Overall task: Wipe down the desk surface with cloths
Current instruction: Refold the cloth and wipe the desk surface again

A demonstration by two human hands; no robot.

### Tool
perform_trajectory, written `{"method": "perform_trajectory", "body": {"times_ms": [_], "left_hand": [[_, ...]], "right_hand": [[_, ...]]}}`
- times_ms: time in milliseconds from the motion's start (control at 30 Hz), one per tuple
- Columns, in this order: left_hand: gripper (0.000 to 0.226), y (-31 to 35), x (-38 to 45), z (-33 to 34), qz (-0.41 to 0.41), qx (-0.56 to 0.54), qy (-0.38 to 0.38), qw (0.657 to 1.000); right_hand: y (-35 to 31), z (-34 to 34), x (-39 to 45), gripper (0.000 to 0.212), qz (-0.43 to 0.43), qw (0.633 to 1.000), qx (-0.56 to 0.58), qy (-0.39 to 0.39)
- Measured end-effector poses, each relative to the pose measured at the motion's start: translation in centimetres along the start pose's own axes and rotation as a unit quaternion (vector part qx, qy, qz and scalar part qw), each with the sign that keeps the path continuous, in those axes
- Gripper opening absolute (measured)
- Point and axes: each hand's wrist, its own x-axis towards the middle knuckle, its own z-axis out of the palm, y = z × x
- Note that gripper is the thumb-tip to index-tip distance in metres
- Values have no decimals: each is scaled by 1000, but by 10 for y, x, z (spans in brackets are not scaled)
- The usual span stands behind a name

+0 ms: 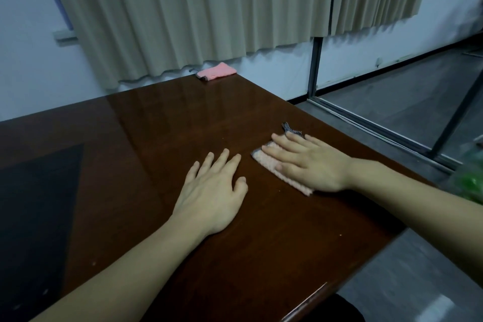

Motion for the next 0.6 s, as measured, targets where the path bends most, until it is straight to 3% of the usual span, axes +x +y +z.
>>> {"method": "perform_trajectory", "body": {"times_ms": [300,600], "left_hand": [[58,-1,-1,-1,5,2,-1,1000],[57,-3,-3,-2,7,-5,-4,1000]], "right_hand": [[12,-18,90,55,88,995,38,16],[26,-18,84,56,125,991,52,22]]}}
